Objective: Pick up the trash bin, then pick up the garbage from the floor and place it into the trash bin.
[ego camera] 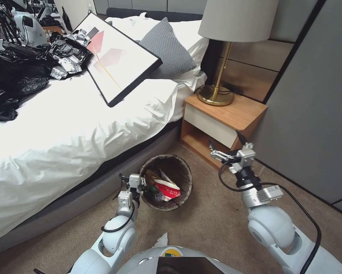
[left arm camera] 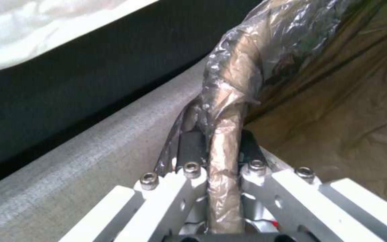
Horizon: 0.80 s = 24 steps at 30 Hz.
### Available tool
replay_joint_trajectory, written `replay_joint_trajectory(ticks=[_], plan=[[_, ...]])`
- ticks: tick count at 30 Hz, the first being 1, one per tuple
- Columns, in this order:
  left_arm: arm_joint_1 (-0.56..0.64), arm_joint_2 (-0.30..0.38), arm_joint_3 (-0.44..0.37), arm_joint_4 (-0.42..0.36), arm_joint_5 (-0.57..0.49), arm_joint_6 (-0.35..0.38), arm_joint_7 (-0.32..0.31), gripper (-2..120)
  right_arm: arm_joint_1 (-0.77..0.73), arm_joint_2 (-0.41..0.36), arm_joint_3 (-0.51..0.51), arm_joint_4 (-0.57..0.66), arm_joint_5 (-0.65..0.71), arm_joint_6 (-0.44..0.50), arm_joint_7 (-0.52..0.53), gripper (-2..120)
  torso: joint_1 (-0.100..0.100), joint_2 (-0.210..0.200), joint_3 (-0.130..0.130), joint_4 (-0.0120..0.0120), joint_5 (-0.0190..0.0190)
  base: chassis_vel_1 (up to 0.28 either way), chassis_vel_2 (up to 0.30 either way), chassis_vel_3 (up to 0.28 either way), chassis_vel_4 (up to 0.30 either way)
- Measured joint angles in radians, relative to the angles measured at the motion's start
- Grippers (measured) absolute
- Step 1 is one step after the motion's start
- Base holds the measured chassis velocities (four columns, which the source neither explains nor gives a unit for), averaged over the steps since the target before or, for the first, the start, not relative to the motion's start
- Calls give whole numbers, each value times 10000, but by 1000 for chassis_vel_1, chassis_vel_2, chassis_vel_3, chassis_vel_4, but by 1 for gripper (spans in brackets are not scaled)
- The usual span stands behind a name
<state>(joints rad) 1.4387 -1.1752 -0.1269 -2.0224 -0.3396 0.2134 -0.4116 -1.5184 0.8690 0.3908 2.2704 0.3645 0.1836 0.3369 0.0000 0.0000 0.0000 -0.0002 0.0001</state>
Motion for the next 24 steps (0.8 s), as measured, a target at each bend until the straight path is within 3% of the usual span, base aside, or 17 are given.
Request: replay_joint_trajectory(ticks=[5, 15, 24], plan=[[74, 86, -168, -58, -17, -16, 0, 2, -968, 732, 658, -344, -788, 29, 435, 100, 0, 0, 0, 2, -1, 0, 0, 0, 0], [191, 132, -295, -167, -74, -22, -16, 2, -1537, 2181, 201, -1506, -2192, 443, 630, 100, 0, 0, 0, 1, -2, 0, 0, 0, 0], [277, 280, -335, -289, -278, -16, -51, 2, -1661, 2469, -195, -1951, -2544, 564, 720, 100, 0, 0, 0, 2, -2, 0, 0, 0, 0]])
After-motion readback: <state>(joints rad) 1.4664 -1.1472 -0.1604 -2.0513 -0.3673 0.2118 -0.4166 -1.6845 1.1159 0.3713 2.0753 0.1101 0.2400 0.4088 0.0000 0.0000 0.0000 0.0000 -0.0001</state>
